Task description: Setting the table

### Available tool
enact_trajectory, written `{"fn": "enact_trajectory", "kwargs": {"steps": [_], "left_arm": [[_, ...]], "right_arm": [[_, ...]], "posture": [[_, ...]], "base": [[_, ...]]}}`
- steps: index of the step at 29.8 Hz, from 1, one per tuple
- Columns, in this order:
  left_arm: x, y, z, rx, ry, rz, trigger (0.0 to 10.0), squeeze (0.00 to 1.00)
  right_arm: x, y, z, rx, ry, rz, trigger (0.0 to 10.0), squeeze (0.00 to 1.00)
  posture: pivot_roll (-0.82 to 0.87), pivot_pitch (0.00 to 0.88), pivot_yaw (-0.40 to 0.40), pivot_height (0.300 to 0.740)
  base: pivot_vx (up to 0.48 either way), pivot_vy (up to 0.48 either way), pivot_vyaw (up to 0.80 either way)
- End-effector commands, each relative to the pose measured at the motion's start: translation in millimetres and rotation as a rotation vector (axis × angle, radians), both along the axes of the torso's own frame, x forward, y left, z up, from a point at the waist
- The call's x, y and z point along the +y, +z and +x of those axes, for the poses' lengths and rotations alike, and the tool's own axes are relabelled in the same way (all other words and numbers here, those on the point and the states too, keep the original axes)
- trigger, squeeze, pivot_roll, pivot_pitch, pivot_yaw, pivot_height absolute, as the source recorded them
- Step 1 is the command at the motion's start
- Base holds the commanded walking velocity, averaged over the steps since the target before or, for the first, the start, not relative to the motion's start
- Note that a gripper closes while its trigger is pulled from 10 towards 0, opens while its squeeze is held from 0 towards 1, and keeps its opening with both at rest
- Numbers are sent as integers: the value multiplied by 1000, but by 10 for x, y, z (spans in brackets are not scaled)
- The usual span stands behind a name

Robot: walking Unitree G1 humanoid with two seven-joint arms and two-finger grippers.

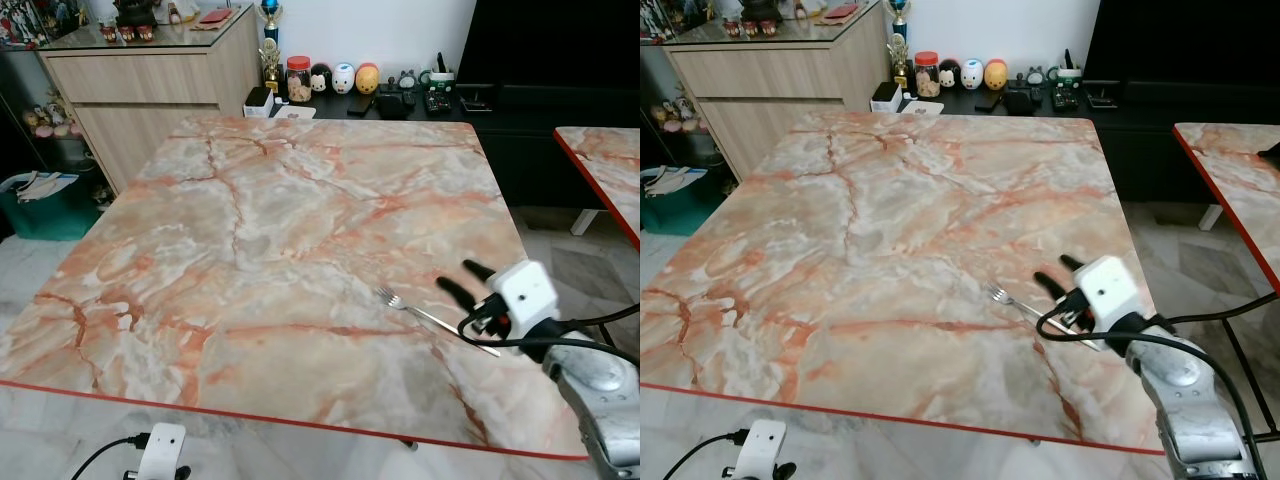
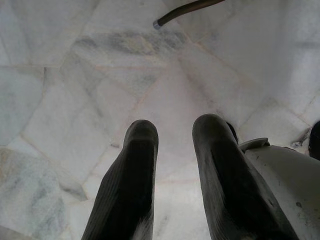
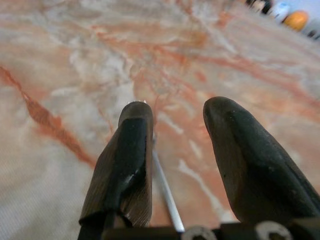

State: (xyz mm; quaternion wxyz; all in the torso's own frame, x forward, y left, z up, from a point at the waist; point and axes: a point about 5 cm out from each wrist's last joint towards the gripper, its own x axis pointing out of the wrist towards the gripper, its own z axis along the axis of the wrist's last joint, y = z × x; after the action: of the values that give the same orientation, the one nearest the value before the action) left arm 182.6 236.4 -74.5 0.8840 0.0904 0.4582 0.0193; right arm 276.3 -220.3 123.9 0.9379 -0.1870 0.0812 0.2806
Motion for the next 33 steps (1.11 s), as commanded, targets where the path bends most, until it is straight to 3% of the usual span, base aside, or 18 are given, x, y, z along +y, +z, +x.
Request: {"fn": "enact_trajectory", "kwargs": {"steps": [1, 4, 8, 18, 19, 20, 24, 33], "left_arm": [[25, -7, -24, 19, -2, 6, 10000, 0], [25, -6, -20, 19, -2, 5, 10000, 0], [21, -3, -12, 18, -3, 1, 10000, 0], [21, 3, 2, 15, 4, -9, 10000, 0], [22, 3, 1, 16, 4, -9, 10000, 0], [23, 3, 0, 17, 5, -9, 10000, 0], [25, 1, -3, 19, 8, -11, 10000, 0], [19, 1, 0, 18, 14, -19, 10000, 0]], "right_arm": [[-4, 19, 64, 13, 11, 38, 10000, 1000], [-10, -8, 95, 38, 16, 60, 10000, 1000], [-77, -148, 174, 107, -9, 5, 10000, 1000], [-250, -206, 348, 170, -96, 74, 10000, 1000], [-282, -214, 368, 177, -103, 68, 10000, 561], [-292, -215, 371, 182, -96, 69, 10000, 0], [-305, -219, 395, 207, -54, 115, 10000, 0], [-335, -245, 414, 256, 29, 98, 10000, 0]], "posture": [[-17, 0, 38, 731], [-18, 0, 40, 731], [-18, 0, 43, 731], [-7, 0, 46, 731], [-4, 0, 46, 731], [-4, 0, 46, 731], [1, 0, 44, 731], [7, 0, 42, 731]], "base": [[0, 0, 0], [0, 0, 0], [0, 0, 0], [0, 0, 0], [0, 0, 0], [0, 0, 0], [0, 0, 0], [0, 0, 0]]}}
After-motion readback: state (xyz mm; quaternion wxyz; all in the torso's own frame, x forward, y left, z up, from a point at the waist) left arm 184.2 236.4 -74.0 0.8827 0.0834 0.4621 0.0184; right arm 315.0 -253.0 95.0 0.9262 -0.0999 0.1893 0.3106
